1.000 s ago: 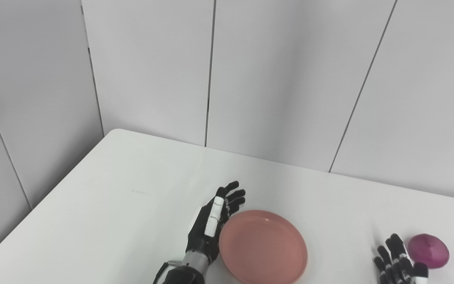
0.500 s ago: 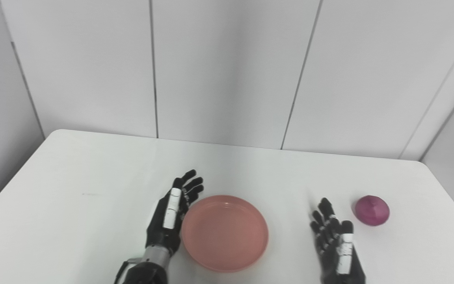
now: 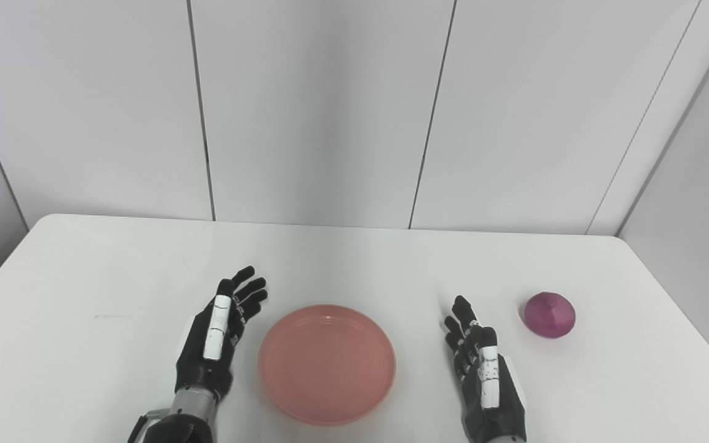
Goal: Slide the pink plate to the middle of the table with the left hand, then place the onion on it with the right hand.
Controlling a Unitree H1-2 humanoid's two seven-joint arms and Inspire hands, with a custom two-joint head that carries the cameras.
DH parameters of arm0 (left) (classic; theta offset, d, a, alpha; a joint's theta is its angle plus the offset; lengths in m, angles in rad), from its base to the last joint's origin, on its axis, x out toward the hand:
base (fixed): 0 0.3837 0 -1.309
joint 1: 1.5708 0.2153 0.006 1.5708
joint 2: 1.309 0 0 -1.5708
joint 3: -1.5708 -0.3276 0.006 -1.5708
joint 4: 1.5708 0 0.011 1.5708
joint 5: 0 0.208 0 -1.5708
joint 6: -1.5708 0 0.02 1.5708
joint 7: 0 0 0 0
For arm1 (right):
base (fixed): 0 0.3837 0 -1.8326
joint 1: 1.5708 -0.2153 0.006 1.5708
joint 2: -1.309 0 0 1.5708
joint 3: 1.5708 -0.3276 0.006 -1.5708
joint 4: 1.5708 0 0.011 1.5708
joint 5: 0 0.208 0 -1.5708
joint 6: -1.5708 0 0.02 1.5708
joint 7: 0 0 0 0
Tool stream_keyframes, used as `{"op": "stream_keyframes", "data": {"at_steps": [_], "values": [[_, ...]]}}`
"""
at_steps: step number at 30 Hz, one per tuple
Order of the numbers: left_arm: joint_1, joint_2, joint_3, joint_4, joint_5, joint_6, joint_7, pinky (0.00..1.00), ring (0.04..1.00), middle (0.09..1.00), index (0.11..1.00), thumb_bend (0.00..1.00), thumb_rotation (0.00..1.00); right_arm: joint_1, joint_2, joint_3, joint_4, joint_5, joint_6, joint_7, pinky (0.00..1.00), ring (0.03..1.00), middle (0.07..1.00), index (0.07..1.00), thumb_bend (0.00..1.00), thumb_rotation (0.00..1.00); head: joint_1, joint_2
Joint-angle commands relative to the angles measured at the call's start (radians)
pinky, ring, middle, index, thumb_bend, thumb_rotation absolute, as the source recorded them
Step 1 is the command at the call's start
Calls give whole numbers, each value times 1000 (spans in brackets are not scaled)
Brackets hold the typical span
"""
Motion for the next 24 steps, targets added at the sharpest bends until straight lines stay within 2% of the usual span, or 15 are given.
{"op": "stream_keyframes", "data": {"at_steps": [1, 6, 10, 13, 17, 22, 24], "values": [[17, 12, 12, 50, 5, 78, 24, 883, 824, 798, 792, 811, 874, 53, 17, 13, 28, 2, -16, 4, 1000, 979, 975, 956, 916, 940, -1, -1], [10, 9, 18, 60, -6, 78, 21, 909, 837, 810, 811, 787, 882, 51, -1, 25, -39, -24, -11, 0, 979, 960, 952, 934, 905, 918, 7, -6], [12, 7, 13, 53, 11, 90, 29, 902, 833, 811, 807, 779, 892, 37, -30, 10, -112, -13, 16, 4, 992, 960, 946, 938, 930, 895, 12, -6], [15, 7, 11, 40, 12, 105, 31, 910, 831, 809, 804, 780, 888, 24, -52, 8, -144, -54, 23, -8, 965, 944, 926, 926, 933, 904, 13, -4], [16, 8, 1, 30, 26, 119, 33, 941, 839, 816, 813, 780, 893, -7, -123, 33, -212, -232, -10, -28, 912, 921, 922, 931, 854, 940, 9, -3], [12, -2, -4, 28, 29, 128, 29, 957, 843, 821, 817, 767, 890, -49, -185, 38, -275, -356, 17, -35, 892, 943, 936, 926, 836, 917, 6, -6], [11, -6, -7, 27, 27, 130, 29, 964, 843, 822, 815, 762, 883, -61, -200, 36, -286, -423, 22, -48, 864, 920, 918, 912, 832, 919, 5, -7]]}}
